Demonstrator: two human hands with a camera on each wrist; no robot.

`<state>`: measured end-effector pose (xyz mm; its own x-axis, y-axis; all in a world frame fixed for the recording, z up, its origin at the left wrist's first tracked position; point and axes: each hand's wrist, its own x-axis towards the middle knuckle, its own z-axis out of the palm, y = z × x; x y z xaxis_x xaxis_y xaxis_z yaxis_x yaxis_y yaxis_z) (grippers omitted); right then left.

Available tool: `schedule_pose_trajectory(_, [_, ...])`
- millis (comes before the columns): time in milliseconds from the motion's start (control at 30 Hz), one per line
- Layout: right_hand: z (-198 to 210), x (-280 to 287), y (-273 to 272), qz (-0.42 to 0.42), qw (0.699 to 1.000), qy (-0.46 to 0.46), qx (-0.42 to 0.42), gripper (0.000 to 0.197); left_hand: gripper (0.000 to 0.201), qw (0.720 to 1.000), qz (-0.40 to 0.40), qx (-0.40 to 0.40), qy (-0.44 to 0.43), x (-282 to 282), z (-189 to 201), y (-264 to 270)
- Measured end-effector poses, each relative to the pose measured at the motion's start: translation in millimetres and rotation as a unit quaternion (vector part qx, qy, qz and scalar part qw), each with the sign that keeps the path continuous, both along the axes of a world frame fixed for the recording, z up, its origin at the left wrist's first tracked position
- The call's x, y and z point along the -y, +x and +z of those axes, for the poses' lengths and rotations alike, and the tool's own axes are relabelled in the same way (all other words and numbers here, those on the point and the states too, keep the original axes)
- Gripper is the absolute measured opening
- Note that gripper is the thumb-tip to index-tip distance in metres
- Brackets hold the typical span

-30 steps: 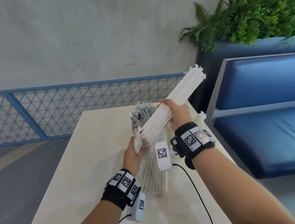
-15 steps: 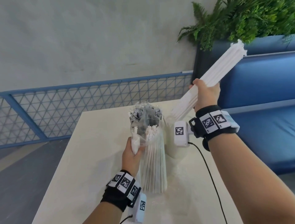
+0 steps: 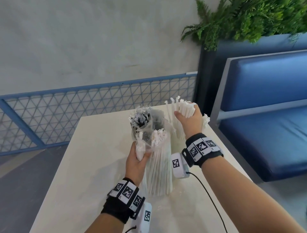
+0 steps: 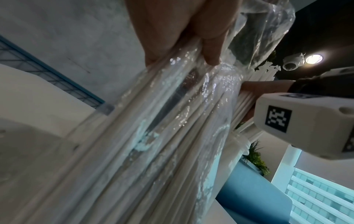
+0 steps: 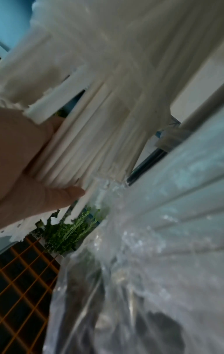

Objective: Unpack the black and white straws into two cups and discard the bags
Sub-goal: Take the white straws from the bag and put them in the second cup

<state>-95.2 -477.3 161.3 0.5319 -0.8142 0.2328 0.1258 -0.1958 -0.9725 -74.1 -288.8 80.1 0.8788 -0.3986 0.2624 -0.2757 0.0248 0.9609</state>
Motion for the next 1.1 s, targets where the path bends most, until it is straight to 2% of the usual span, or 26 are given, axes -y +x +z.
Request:
schedule_pose_trajectory(133, [-1.1, -1.3, -1.1, -0.012, 1.0, -0.018, 0.002, 0.039, 0.017, 1.0, -0.001, -0.006, -0.006, 1.0, -0.1, 0.8])
schedule_pose_trajectory(200, [-0.4, -2.9, -3.5, -0.017, 0.999, -0.027, -0.003, 0.05, 0.022, 1.0, -0.001, -0.006, -0.007, 1.0, -1.1, 2.6])
schedule_pose_trajectory(300, [-0.9, -8.8, -9.7, -0.089, 0.988, -0.122, -0.025, 0.072, 0.028, 1.0, -0.002, -0.012, -0.005, 0.2, -1.8, 3.9])
schedule_pose_trajectory(333, [-1.1, -12.3, -11.9, -0.109, 0.98, -0.167, -0.014, 0.072, 0.028, 1.0, -0.003, -0.014, -0.006, -0.1, -1.4, 3.7])
schedule_pose_trajectory(400, [-1.3, -17.4, -14.4, -0.084, 0.976, -0.201, 0.024, 0.048, 0.031, 1.0, -0.006, -0.019, -0.004, -0.8, -0.5, 3.0])
schedule_pose_trajectory(467, [2.7, -18.9, -14.1, -0.017, 0.987, -0.154, 0.034, 0.02, 0.036, 1.0, -0.009, -0.024, -0.006, -0.7, -0.4, 2.3])
schedule_pose_trajectory(533, [9.2, -13.0, -10.6, -0.004, 0.992, -0.127, 0.021, 0.015, 0.041, 0.999, -0.017, -0.027, 0.0, -1.0, 0.6, 0.8])
schedule_pose_trajectory(633, [23.3, 4.8, -1.8, -0.014, 0.993, -0.113, 0.013, 0.013, 0.036, 0.999, -0.023, -0.03, 0.008, -1.7, 1.1, 0.0])
schedule_pose_trajectory(733, [19.3, 26.0, 11.1, 0.024, 0.989, -0.112, -0.099, 0.009, 0.055, 0.999, -0.022, -0.05, 0.006, -2.3, -1.5, 2.0])
schedule_pose_trajectory(833, [3.6, 29.8, 10.3, 0.081, 0.959, -0.142, -0.231, 0.007, 0.048, 0.998, -0.028, -0.048, 0.0, -2.5, -0.8, 1.9])
schedule_pose_trajectory(900, [-3.4, 23.3, 2.7, 0.062, 0.951, -0.195, -0.232, 0.028, 0.038, 0.998, -0.031, -0.044, -0.006, -3.3, 0.3, 1.6])
schedule_pose_trajectory(933, [-5.8, 19.7, -2.7, 0.017, 0.949, -0.24, -0.202, 0.041, 0.035, 0.999, -0.032, -0.043, -0.009, -3.8, 0.3, 1.4])
schedule_pose_trajectory(1000, [-11.9, 16.0, -14.3, -0.116, 0.921, -0.331, -0.169, 0.06, 0.033, 0.999, -0.026, -0.044, -0.013, -4.6, -0.7, 2.2])
schedule_pose_trajectory(1033, [-17.9, 17.4, -19.1, -0.152, 0.916, -0.325, -0.178, 0.068, 0.033, 0.999, -0.023, -0.044, -0.015, -4.8, -0.9, 2.4])
schedule_pose_trajectory(1100, [-32.1, 21.0, -25.9, -0.112, 0.946, -0.213, -0.217, 0.082, 0.033, 0.999, -0.021, -0.043, -0.014, -4.5, -0.9, 2.1])
